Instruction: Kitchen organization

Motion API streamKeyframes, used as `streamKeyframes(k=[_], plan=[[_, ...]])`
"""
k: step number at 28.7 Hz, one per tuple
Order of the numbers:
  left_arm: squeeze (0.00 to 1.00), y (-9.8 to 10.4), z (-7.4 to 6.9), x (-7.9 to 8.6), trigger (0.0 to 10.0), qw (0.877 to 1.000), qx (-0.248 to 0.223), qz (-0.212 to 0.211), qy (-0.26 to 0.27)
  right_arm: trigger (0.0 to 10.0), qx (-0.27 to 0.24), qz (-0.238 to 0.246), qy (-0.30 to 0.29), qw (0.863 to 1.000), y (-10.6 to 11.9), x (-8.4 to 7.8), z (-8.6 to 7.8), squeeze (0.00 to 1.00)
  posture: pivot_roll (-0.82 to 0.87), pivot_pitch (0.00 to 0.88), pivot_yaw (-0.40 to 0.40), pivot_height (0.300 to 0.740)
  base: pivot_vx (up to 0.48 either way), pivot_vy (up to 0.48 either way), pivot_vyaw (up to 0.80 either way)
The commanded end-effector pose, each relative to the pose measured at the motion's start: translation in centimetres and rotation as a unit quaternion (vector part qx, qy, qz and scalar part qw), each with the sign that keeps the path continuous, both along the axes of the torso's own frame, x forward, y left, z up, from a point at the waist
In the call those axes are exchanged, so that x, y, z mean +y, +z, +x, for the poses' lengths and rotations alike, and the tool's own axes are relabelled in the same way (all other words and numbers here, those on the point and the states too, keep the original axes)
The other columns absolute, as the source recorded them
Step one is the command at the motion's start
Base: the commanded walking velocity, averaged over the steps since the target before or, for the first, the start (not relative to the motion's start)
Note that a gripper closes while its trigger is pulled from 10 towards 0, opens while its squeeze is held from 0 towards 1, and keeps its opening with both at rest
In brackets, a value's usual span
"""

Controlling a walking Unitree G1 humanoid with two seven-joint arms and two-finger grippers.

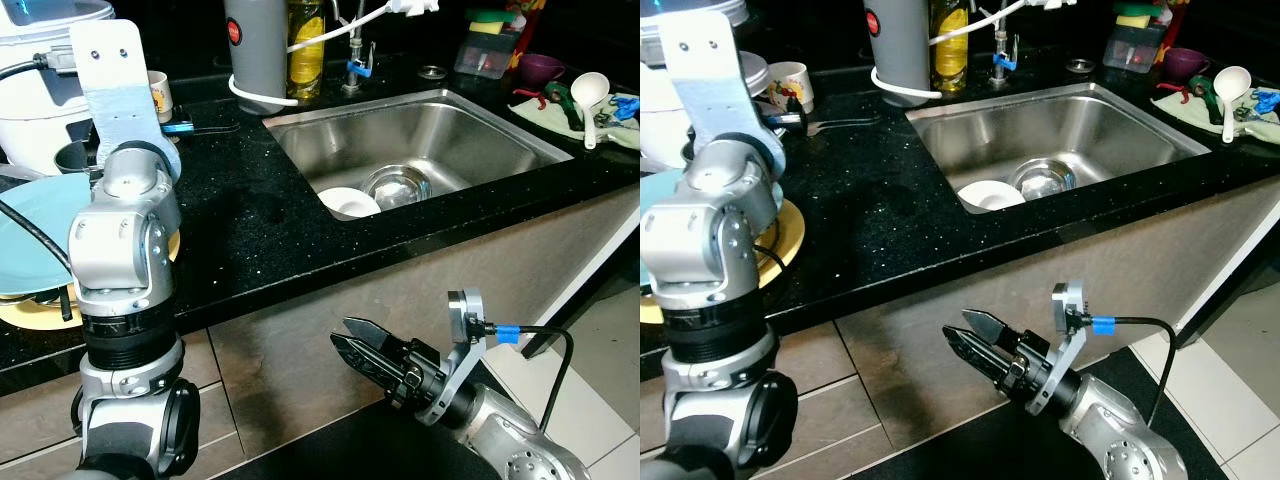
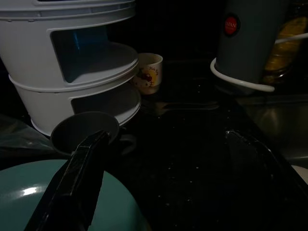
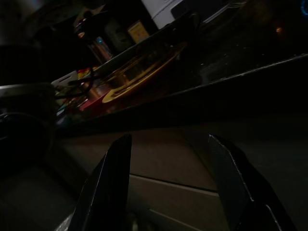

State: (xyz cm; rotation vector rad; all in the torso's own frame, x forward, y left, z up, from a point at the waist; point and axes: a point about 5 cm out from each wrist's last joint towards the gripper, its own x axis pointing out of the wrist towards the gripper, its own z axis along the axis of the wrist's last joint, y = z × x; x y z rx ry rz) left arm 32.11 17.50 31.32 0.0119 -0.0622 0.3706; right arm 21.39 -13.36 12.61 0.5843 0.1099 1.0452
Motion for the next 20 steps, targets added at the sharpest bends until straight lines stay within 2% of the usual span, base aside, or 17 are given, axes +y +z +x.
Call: streamKeyframes(k=[1, 3, 4, 6, 12, 15, 18, 20], plan=[[0.00, -0.7, -0.1, 1.0, 10.0, 1.000, 0.019, 0.001, 0.020, 10.0, 0.005, 0.003, 0.011, 1.000, -0.2, 0.0, -0.2, 0.00, 0.09, 0.000, -0.051, 0.740, 0.000, 0.000, 0.00], [0.00, -0.8, 0.0, 1.3, 10.0, 0.999, 0.021, 0.004, 0.026, 10.0, 0.004, 0.003, 0.011, 1.000, -0.1, 0.0, -0.2, 0.00, 0.09, 0.003, -0.049, 0.740, 0.000, 0.000, 0.77], [0.00, -1.1, 0.1, 2.3, 10.0, 0.999, 0.029, 0.004, 0.041, 10.0, 0.002, 0.003, 0.011, 1.000, -0.1, 0.0, -0.2, 0.00, 0.10, 0.005, -0.046, 0.740, 0.000, 0.000, 0.77], [0.00, -1.3, 0.4, 3.0, 10.0, 0.998, 0.035, 0.005, 0.051, 10.0, 0.002, 0.004, 0.011, 1.000, -0.1, 0.0, -0.1, 0.00, 0.10, 0.003, -0.047, 0.740, 0.000, 0.000, 0.77], [0.00, -1.6, 0.9, 3.8, 10.0, 0.997, 0.043, -0.001, 0.057, 10.0, 0.003, 0.006, 0.007, 1.000, 0.0, 0.0, -0.1, 0.00, 0.09, 0.009, -0.048, 0.740, 0.000, 0.000, 0.73], [0.00, -1.9, 1.4, 3.9, 10.0, 0.997, 0.050, -0.007, 0.051, 10.0, 0.007, 0.007, 0.000, 1.000, -0.1, 0.0, 0.0, 0.00, 0.09, 0.008, -0.051, 0.740, 0.000, 0.000, 0.00], [0.00, -2.3, 2.8, 3.4, 10.0, 0.998, 0.064, -0.007, 0.018, 10.0, 0.008, 0.007, 0.000, 1.000, -0.1, -0.1, 0.0, 0.00, 0.09, 0.009, -0.051, 0.740, 0.000, 0.000, 0.00], [0.00, -2.3, 2.8, 3.4, 10.0, 0.998, 0.064, -0.007, 0.018, 10.0, 0.008, 0.007, 0.000, 1.000, -0.1, -0.1, 0.0, 0.00, 0.09, 0.009, -0.051, 0.740, 0.000, 0.000, 0.00]])
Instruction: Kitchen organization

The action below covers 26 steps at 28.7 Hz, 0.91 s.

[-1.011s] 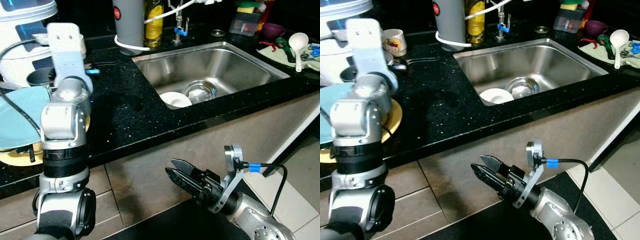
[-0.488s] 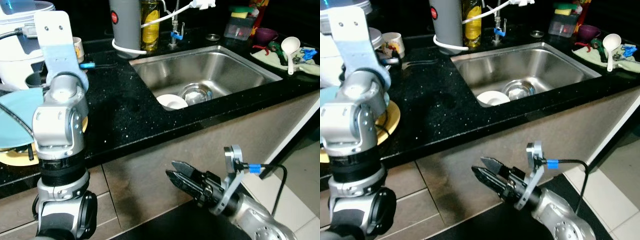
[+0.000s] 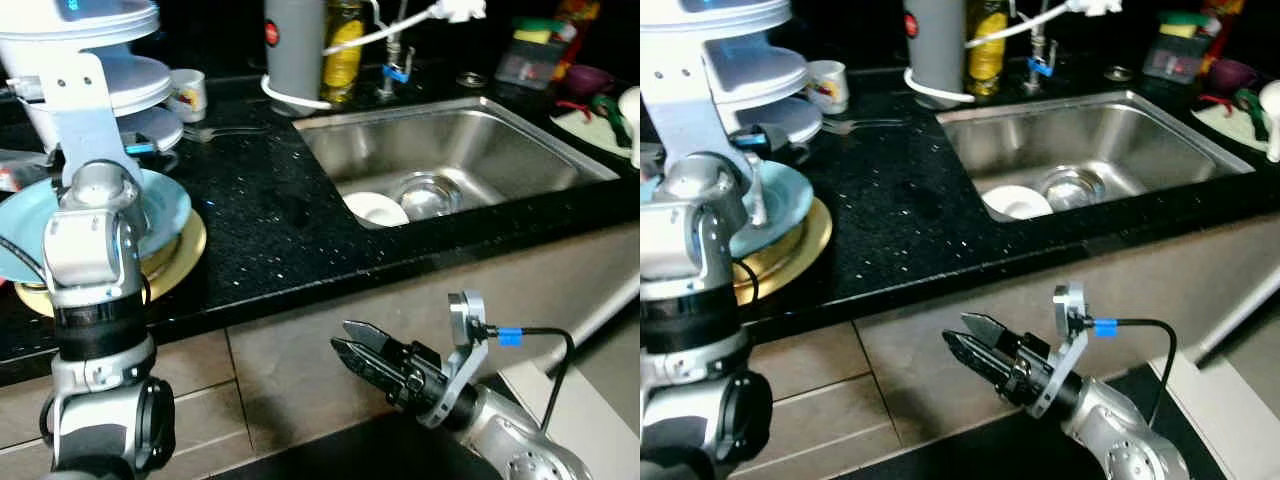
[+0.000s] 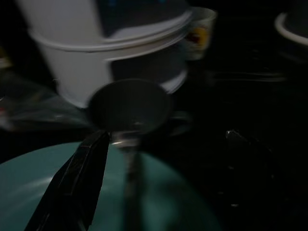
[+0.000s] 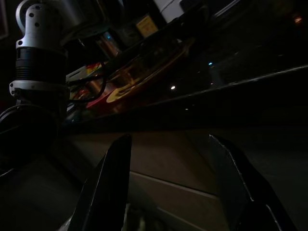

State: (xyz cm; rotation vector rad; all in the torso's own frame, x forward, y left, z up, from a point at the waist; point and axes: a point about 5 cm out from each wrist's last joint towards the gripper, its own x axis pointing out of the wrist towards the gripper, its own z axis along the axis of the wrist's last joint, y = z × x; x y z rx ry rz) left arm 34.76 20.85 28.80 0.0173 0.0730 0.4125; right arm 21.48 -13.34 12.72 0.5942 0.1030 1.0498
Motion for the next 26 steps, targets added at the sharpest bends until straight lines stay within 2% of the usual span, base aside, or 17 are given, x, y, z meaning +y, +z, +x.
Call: streamKeyframes(k=[1, 7, 13, 18, 25, 26], plan=[[0.00, 0.0, 0.5, -0.2, 10.0, 1.000, 0.006, -0.012, -0.016, 10.0, 0.009, 0.000, -0.001, 1.000, -0.2, -0.1, -0.1, 0.00, 0.09, 0.009, -0.051, 0.740, 0.000, 0.000, 0.00], [0.00, 0.1, 1.3, -0.9, 10.0, 0.999, 0.020, -0.026, -0.027, 10.0, 0.011, -0.002, -0.002, 1.000, -0.2, 0.0, -0.1, 0.00, 0.08, 0.008, -0.049, 0.740, 0.000, 0.000, 0.00], [0.00, 0.4, 0.6, 0.1, 10.0, 1.000, 0.008, -0.008, 0.012, 10.0, 0.014, 0.001, -0.013, 1.000, -0.1, -0.2, -0.1, 0.00, 0.08, 0.019, -0.054, 0.740, 0.000, 0.000, 0.00], [0.00, 0.4, 0.4, 0.7, 10.0, 1.000, 0.006, -0.001, 0.021, 10.0, 0.006, 0.001, 0.002, 1.000, -0.1, -0.1, -0.2, 0.00, 0.09, 0.024, -0.061, 0.740, 0.000, 0.000, 0.18], [0.00, 0.4, 0.7, -0.7, 10.0, 1.000, -0.009, -0.001, -0.020, 10.0, -0.005, 0.000, 0.002, 1.000, 0.1, -0.1, -0.2, 0.00, 0.09, 0.030, -0.055, 0.740, 0.000, 0.000, 0.63], [0.00, 0.4, 0.8, -2.1, 10.0, 0.997, -0.021, -0.014, -0.071, 10.0, -0.006, 0.002, 0.001, 1.000, 0.1, -0.1, -0.2, 0.00, 0.08, 0.027, -0.049, 0.740, 0.000, 0.000, 0.64]])
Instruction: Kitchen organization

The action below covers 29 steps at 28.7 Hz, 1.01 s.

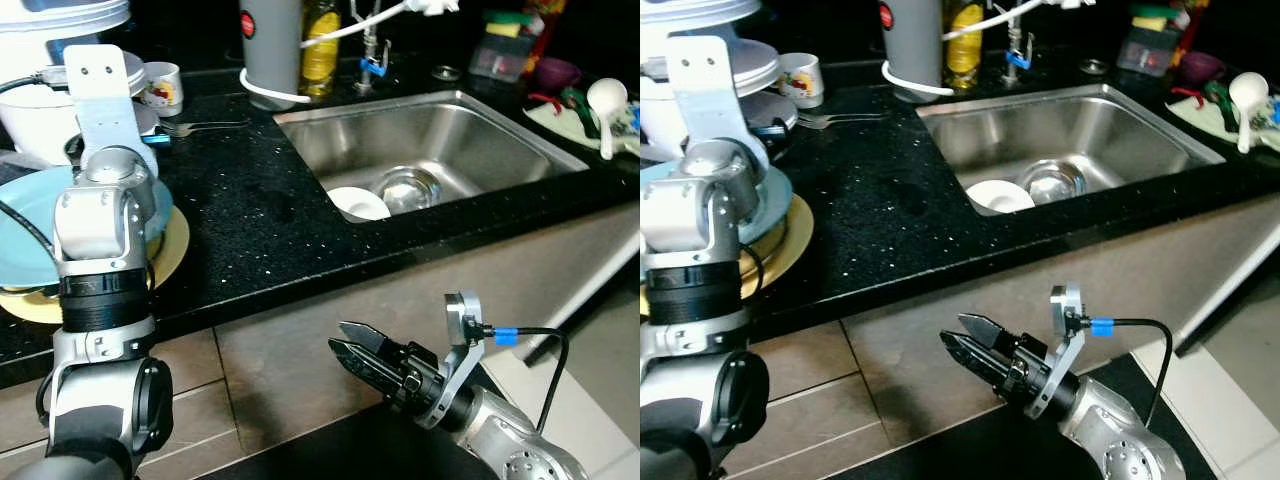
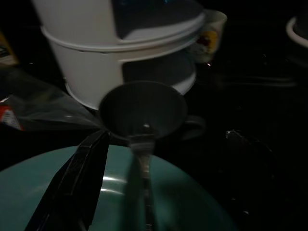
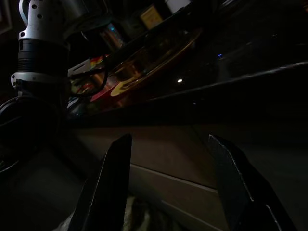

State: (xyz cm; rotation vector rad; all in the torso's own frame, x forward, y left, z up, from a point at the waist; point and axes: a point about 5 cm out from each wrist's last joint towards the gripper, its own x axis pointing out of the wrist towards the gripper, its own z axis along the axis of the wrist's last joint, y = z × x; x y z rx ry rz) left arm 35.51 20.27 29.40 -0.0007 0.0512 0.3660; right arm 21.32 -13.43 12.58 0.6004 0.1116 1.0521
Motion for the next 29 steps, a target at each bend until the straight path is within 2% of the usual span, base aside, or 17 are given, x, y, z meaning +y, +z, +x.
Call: streamKeyframes(k=[1, 3, 7, 12, 18, 21, 24, 29], plan=[[0.00, -0.2, 0.1, -1.5, 10.0, 0.999, -0.009, -0.006, -0.048, 10.0, -0.010, 0.001, -0.002, 1.000, 0.3, 0.0, -0.1, 0.00, 0.08, 0.027, -0.049, 0.740, 0.000, 0.000, 0.64], [0.00, -0.1, 0.0, -2.3, 10.0, 0.996, -0.019, -0.013, -0.082, 10.0, -0.011, 0.001, -0.002, 1.000, 0.3, 0.0, -0.1, 0.00, 0.08, 0.027, -0.049, 0.740, 0.000, 0.000, 0.64], [0.00, 0.1, -0.1, -2.9, 10.0, 0.992, -0.027, -0.016, -0.120, 10.0, -0.012, 0.004, -0.002, 1.000, 0.3, 0.0, -0.1, 0.00, 0.08, 0.030, -0.043, 0.740, 0.000, 0.000, 0.64], [0.00, 0.4, -0.1, -2.9, 10.0, 0.993, -0.028, -0.024, -0.115, 10.0, -0.013, 0.006, -0.002, 1.000, 0.3, -0.1, -0.1, 0.00, 0.08, 0.026, -0.051, 0.740, 0.000, 0.000, 0.65], [0.00, 0.9, -0.3, -3.3, 10.0, 0.994, -0.031, 0.005, -0.105, 10.0, -0.011, 0.005, 0.004, 1.000, 0.2, -0.2, -0.2, 0.00, 0.08, 0.021, -0.055, 0.740, 0.000, 0.000, 0.65], [0.00, 0.8, -0.5, -4.2, 10.0, 0.986, -0.047, 0.003, -0.159, 10.0, -0.011, 0.005, 0.006, 1.000, 0.2, -0.1, 0.0, 0.00, 0.08, 0.023, -0.051, 0.740, 0.000, 0.000, 0.64], [0.00, 1.1, -0.7, -4.6, 10.0, 0.980, -0.062, -0.001, -0.189, 10.0, -0.012, 0.005, 0.006, 1.000, 0.3, -0.1, 0.0, 0.00, 0.08, 0.025, -0.052, 0.740, 0.000, 0.000, 0.64], [0.00, 1.1, -0.9, -5.5, 10.0, 0.971, -0.070, 0.015, -0.228, 10.0, -0.014, 0.005, 0.006, 1.000, 0.3, 0.0, 0.1, 0.00, 0.08, 0.025, -0.041, 0.740, 0.068, -0.115, 0.64]])
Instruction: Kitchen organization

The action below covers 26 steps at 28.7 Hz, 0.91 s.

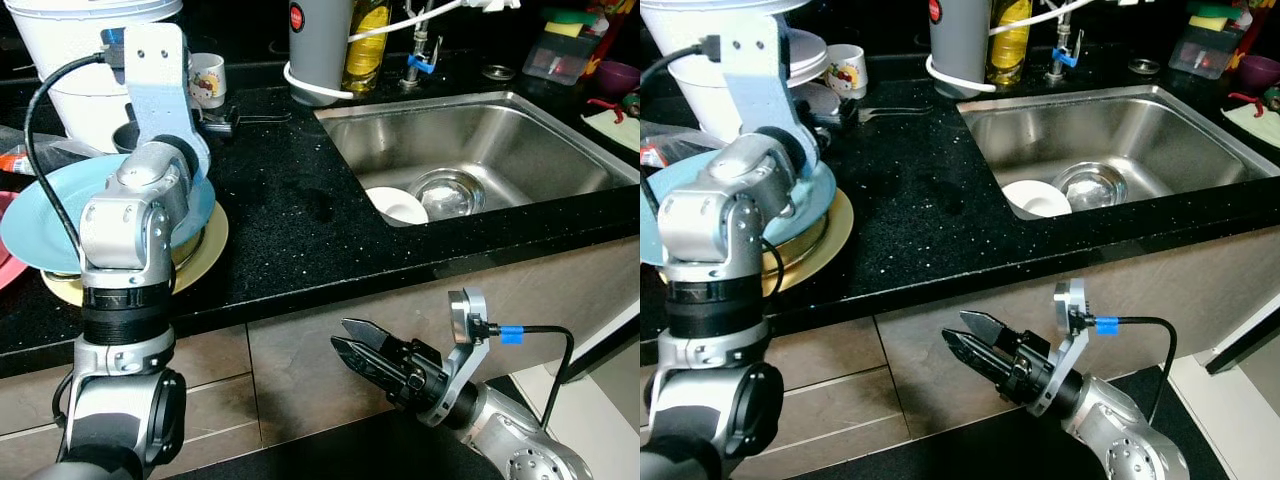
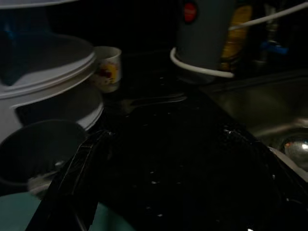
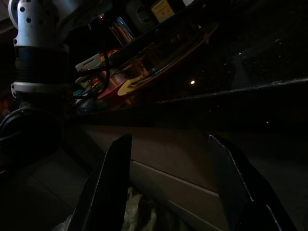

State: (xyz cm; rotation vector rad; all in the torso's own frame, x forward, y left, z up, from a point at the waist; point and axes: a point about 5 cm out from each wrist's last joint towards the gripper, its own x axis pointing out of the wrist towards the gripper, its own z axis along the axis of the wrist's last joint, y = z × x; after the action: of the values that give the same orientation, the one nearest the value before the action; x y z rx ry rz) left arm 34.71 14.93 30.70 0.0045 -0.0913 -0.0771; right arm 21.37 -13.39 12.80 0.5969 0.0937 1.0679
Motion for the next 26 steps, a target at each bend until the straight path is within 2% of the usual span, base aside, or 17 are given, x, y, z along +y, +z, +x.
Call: streamKeyframes(k=[1, 4, 13, 18, 21, 26], plan=[[0.00, -0.2, 0.0, -0.2, 10.0, 1.000, -0.001, 0.006, -0.012, 10.0, -0.005, 0.001, 0.001, 1.000, 0.1, 0.0, 0.0, 0.00, 0.08, 0.025, -0.041, 0.740, 0.322, -0.352, 0.64], [0.00, -0.2, 0.2, 0.1, 10.0, 1.000, 0.000, -0.005, 0.002, 10.0, -0.006, 0.002, -0.001, 1.000, 0.1, 0.0, 0.0, 0.00, 0.08, 0.026, -0.035, 0.740, 0.319, -0.294, 0.64], [0.00, -0.6, 0.5, 0.5, 10.0, 1.000, 0.007, 0.004, 0.015, 10.0, -0.006, 0.005, -0.005, 1.000, 0.1, 0.0, 0.0, 0.00, 0.08, 0.027, -0.028, 0.740, 0.000, 0.000, 0.65], [0.00, -0.5, 0.6, 1.1, 10.0, 0.998, 0.008, 0.013, 0.060, 10.0, -0.003, 0.007, -0.008, 1.000, 0.1, -0.1, 0.0, 0.00, 0.08, 0.034, -0.033, 0.740, 0.000, 0.000, 0.64], [0.00, -0.6, 0.5, 0.8, 10.0, 0.998, 0.011, 0.000, 0.057, 10.0, 0.005, 0.009, -0.013, 1.000, 0.1, -0.1, 0.1, 0.00, 0.08, 0.029, -0.036, 0.740, 0.000, 0.000, 0.00], [0.00, -0.9, 0.2, -0.2, 10.0, 0.999, 0.014, 0.006, 0.036, 10.0, 0.008, 0.005, -0.008, 1.000, -0.1, 0.0, 0.0, 0.00, 0.09, 0.021, -0.039, 0.740, 0.000, 0.000, 0.00]])
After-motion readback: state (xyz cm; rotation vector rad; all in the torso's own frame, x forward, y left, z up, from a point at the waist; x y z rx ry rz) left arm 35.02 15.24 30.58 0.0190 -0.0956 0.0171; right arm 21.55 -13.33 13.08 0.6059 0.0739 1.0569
